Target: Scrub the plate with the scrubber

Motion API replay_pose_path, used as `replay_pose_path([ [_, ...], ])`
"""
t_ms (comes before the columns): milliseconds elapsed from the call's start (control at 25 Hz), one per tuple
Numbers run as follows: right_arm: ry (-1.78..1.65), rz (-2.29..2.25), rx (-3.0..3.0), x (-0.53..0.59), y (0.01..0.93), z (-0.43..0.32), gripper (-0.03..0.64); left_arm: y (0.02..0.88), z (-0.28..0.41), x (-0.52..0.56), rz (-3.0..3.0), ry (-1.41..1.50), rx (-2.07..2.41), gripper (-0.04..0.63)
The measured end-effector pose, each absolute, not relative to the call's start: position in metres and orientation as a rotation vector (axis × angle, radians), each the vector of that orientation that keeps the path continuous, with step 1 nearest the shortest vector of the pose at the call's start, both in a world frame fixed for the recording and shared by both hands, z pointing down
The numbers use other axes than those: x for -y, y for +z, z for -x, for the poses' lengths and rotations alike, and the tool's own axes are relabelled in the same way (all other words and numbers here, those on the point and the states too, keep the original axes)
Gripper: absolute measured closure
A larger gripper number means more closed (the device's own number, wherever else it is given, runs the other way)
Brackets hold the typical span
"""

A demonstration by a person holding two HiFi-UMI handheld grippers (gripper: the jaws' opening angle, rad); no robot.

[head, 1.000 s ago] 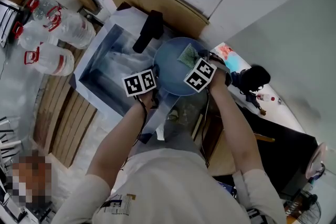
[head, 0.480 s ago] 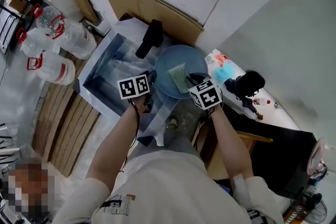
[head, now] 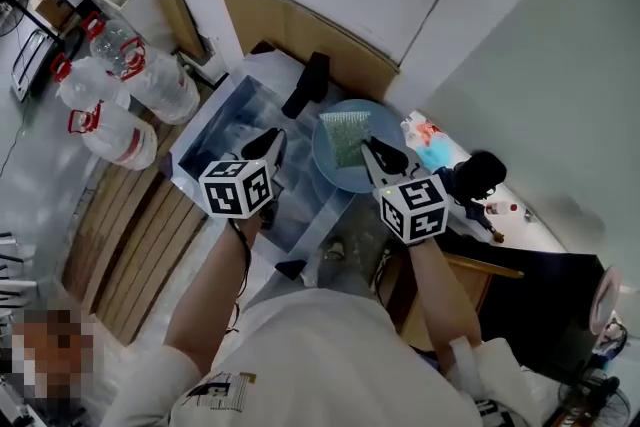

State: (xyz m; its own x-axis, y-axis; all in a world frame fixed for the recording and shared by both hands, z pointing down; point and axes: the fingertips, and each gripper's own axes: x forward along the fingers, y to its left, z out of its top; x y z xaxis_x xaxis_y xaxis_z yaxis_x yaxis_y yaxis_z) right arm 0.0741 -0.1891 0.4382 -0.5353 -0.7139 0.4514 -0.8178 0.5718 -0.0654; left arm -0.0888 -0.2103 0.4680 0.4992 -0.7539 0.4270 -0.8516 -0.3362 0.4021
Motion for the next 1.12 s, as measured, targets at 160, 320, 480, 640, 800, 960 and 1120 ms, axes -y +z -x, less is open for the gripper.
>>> replay_pose_path([
  [160, 0.301, -1.366, 2.558, 0.181, 0.371, -0.074, 0.548, 0.415, 0.116, 0.201, -2.273, 0.244, 1.418, 0.562],
  [320, 0.204, -1.464, 2.672, 0.166, 0.308, -0.077, 0.546, 0.356, 0.126, 0.185, -2.440, 0.220, 1.498, 0.569],
  [480, 0.080, -1.513, 2.741, 0.147, 0.260, -0.077, 0.546, 0.307, 0.124, 0.168, -2.587, 0.146, 1.514, 0.572],
  [640, 0.022, -1.543, 2.793, 0.125, 0.232, -0.075, 0.546, 0.276, 0.122, 0.151, -2.674, 0.074, 1.494, 0.575],
  [800, -0.006, -1.556, 2.829, 0.106, 0.217, -0.068, 0.546, 0.260, 0.124, 0.133, -2.732, 0.080, 1.534, 0.577],
  [960, 0.025, -1.511, 2.853, 0.098, 0.220, -0.062, 0.546, 0.260, 0.121, 0.122, -2.737, 0.059, 1.498, 0.578],
  [1120, 0.081, -1.487, 2.828, 0.097, 0.237, -0.060, 0.546, 0.271, 0.120, 0.113, -2.732, 0.092, 1.473, 0.578],
])
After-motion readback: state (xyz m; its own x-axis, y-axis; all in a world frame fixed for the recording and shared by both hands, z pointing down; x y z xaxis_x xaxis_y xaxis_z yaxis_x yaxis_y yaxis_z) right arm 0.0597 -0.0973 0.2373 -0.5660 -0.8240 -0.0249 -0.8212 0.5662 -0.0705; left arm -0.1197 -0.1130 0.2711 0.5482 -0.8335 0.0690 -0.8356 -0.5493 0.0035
